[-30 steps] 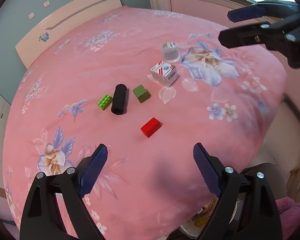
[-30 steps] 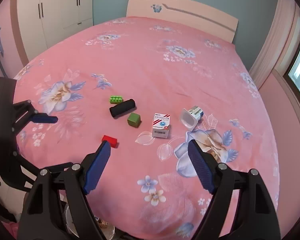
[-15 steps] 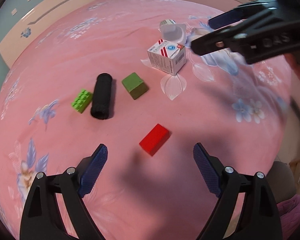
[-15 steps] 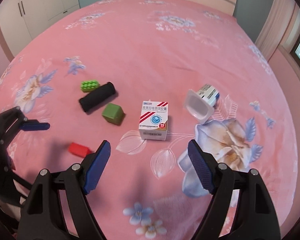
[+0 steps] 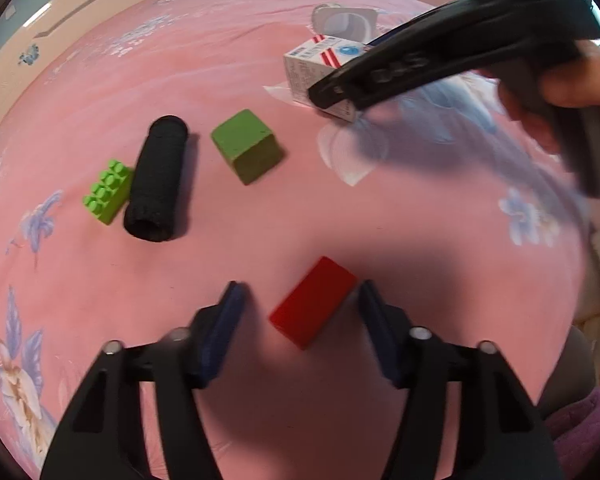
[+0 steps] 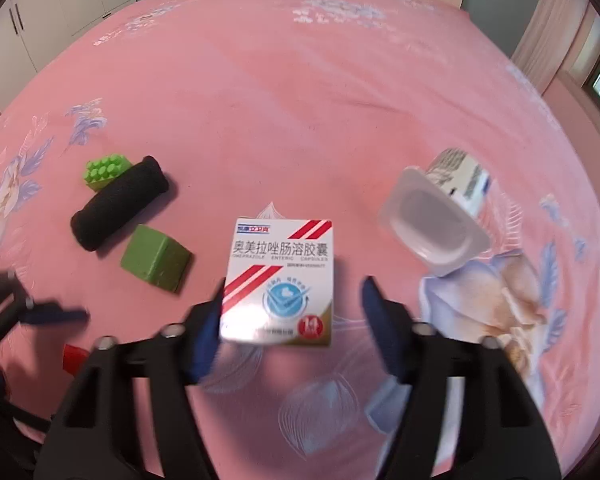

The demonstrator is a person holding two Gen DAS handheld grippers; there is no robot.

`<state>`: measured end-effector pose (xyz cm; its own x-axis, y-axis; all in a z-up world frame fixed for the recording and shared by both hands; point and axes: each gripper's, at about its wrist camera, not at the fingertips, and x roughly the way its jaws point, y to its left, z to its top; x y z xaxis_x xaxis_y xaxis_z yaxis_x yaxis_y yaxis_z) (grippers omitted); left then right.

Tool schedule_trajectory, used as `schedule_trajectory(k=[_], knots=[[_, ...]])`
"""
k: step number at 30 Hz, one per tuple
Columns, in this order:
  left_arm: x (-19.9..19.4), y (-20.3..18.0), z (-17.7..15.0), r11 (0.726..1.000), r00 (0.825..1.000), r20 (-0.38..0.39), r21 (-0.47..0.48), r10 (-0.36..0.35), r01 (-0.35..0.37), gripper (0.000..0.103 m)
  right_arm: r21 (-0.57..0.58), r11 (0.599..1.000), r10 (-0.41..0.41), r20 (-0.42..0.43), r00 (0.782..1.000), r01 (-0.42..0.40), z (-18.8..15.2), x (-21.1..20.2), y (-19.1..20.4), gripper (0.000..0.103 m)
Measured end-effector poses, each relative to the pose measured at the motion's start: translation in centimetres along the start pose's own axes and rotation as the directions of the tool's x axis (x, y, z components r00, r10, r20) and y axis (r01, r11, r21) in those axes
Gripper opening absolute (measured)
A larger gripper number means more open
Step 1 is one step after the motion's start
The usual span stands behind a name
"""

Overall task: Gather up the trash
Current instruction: 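Grasp the red block with the left tool while the right tool grasps the white medicine box, then carry the red block and medicine box with both tools over the trash bin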

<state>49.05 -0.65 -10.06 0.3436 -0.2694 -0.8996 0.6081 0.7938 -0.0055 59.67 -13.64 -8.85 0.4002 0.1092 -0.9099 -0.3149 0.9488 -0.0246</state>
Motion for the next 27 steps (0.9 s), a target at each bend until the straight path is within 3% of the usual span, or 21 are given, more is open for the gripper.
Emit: schedule_trajectory(k=[3, 13, 27], knots=[[-0.1, -0.4, -0.1, 1.0, 1.0, -0.003, -0.002, -0.011, 0.011, 0.042, 0.017, 1.0, 0.008, -0.003, 1.0, -0.008, 0.1, 0.7, -0.3, 0.044], [-2.5, -0.7, -0.9, 0.998, 0.999, -0.003, -0.045, 0.051, -0.051, 0.04, 0.017, 1.0, 0.005, 0.025, 1.0, -0.006, -0.8, -1.8, 0.2, 0.044], [-13.7, -1.9, -1.5, 0.973, 0.98, 0.06, -0.146, 0.191, -0.181, 0.04, -0.081, 0.997, 0.007, 0.133, 0.991, 0.004, -4.2, -14.3, 3.0, 0.044]])
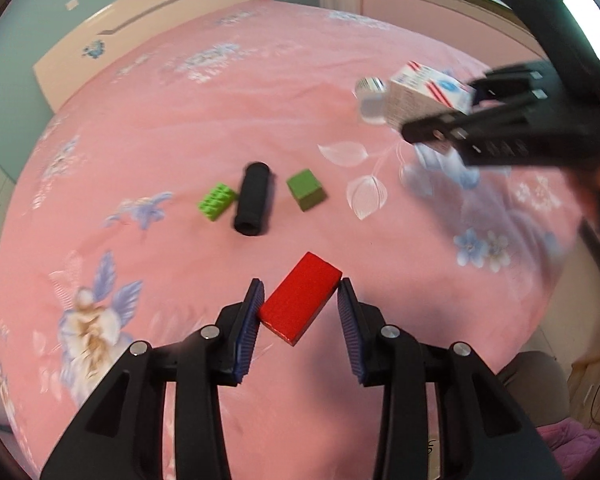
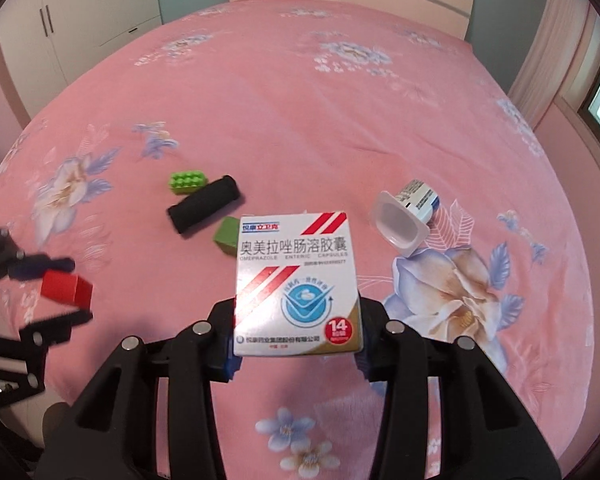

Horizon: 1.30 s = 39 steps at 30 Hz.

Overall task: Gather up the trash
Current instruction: 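Carry the red block and medicine box with both tools over the trash bin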

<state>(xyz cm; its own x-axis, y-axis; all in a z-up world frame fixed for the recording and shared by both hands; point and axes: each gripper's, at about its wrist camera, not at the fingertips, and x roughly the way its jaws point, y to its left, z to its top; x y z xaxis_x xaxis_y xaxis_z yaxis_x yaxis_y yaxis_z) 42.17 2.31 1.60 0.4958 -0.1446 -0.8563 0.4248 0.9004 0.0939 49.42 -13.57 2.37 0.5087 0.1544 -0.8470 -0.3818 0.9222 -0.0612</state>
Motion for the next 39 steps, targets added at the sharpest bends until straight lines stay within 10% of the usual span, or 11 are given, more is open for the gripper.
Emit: schedule_trajectory(k=[23, 39], knots=[[-19.1, -2.5, -1.2, 0.981, 0.961, 0.194, -0.063, 0.195, -0.186, 0.04, -0.161, 0.987, 0.017, 0.232, 0.973, 0.021, -5.6, -22.9, 7.7, 0.044], [-24.4, -5.9, -6.3, 0.977, 0.947, 0.24, -0.068, 0.213, -0.203, 0.04, -0.231, 0.972, 0.033, 0.279, 0.96, 0.034, -11.4, -29.8, 11.1, 0.044]])
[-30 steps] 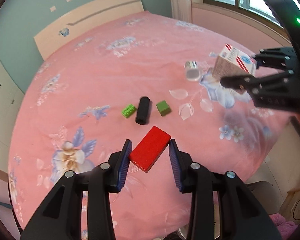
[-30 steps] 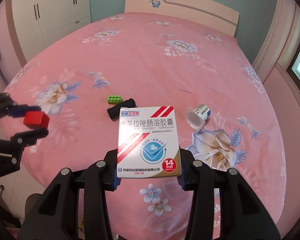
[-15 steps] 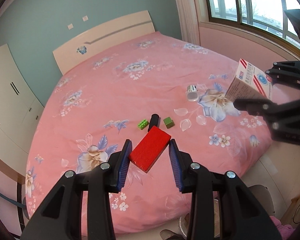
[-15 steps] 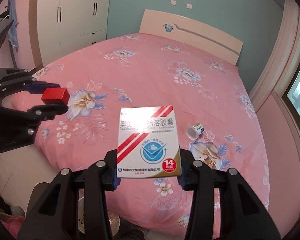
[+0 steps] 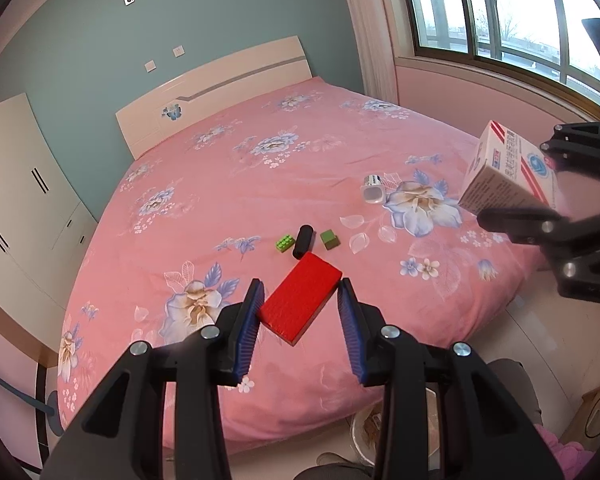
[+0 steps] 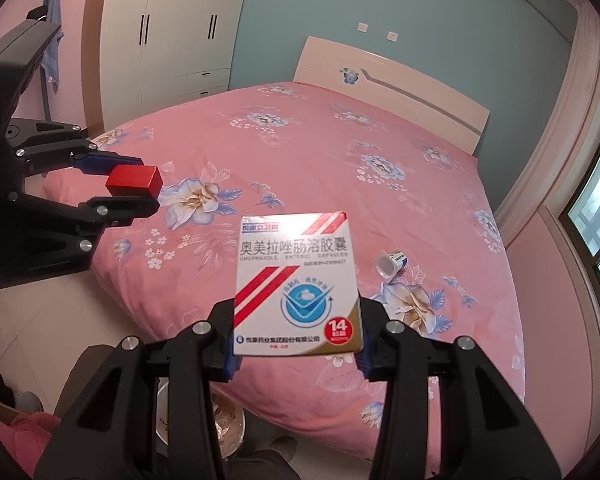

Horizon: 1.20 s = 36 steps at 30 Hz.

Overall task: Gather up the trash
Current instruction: 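Carry the red block and medicine box with both tools over the trash bin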

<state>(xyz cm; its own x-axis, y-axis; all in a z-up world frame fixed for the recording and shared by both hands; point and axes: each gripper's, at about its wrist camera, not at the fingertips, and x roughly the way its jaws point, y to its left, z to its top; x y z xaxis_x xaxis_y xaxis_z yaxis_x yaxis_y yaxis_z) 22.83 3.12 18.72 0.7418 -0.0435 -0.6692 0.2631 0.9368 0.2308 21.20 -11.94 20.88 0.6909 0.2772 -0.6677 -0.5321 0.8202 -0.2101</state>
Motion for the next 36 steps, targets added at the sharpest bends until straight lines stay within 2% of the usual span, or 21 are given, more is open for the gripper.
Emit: schedule_trajectory(k=[8, 15, 26, 36], knots=[[0.7, -0.7, -3.4, 1.0, 0.998, -0.054, -0.006, -0.024, 0.024, 0.04, 0.002, 0.999, 0.051, -0.022, 0.998, -0.051, -2.0, 0.5, 1.7, 0.044], [3.1, -1.7, -6.8, 0.999, 0.989, -0.14, -0.014, -0.05, 0.048, 0.04, 0.023, 0.995, 0.099, -0.085, 0.991, -0.098, -4.6, 2.3, 2.9, 0.044], [7.2, -4.4, -11.8, 0.992, 0.96, -0.251, -0.033, -0.122, 0.118, 0.04, 0.045, 0.989, 0.147, -0.203, 0.968, -0.141, -9.4, 6.7, 4.5, 0.044], [10.9, -6.3, -16.2, 0.984, 0.924, -0.338, -0.066, -0.18, 0.168, 0.04, 0.069, 0.975, 0.221, -0.307, 0.926, -0.21, -14.1, 11.9, 7.5, 0.044]])
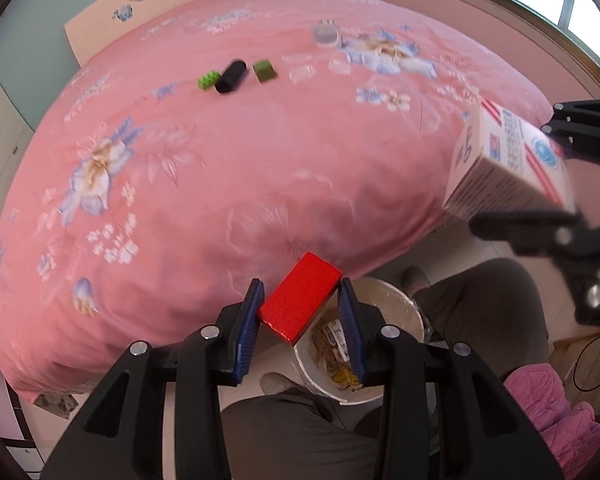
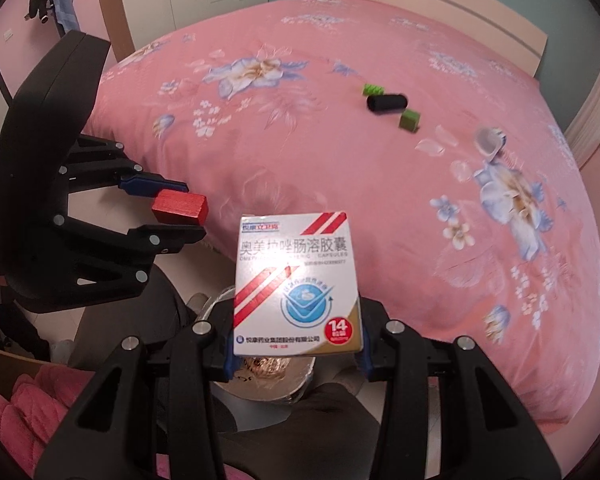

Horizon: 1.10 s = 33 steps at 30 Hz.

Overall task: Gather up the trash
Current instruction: 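Carry the red block and medicine box with both tools over the trash bin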

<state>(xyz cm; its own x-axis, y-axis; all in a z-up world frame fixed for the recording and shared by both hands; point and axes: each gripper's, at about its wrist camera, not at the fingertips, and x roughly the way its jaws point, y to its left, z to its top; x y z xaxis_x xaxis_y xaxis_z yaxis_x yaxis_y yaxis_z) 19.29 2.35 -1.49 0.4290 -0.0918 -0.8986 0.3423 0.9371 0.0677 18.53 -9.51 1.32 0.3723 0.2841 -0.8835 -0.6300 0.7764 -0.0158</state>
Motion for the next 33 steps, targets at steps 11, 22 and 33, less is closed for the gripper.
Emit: schedule_trajectory(k=[11, 22, 33], knots=[[6.6, -0.3, -3.4, 0.998, 0.991, -0.126, -0.029, -0.051, 0.048, 0.04, -0.018, 0.999, 0.049, -0.141, 0.989, -0.052, -2.9, 7.8, 1.6, 0.044], [14.0, -0.8, -6.3, 0.989, 0.96, -0.247, -0.1, -0.129, 0.107, 0.04, 0.008, 0.994, 0.109, -0.27, 0.957, -0.111, -6.6, 15.8, 2.1, 0.044], [21.3, -0.9, -9.5, 0.98, 0.914, -0.368, -0.16, -0.171, 0.118, 0.04, 0.076, 0.989, 0.145, -0.388, 0.91, -0.126, -10.6, 23.6, 1.2, 0.044]])
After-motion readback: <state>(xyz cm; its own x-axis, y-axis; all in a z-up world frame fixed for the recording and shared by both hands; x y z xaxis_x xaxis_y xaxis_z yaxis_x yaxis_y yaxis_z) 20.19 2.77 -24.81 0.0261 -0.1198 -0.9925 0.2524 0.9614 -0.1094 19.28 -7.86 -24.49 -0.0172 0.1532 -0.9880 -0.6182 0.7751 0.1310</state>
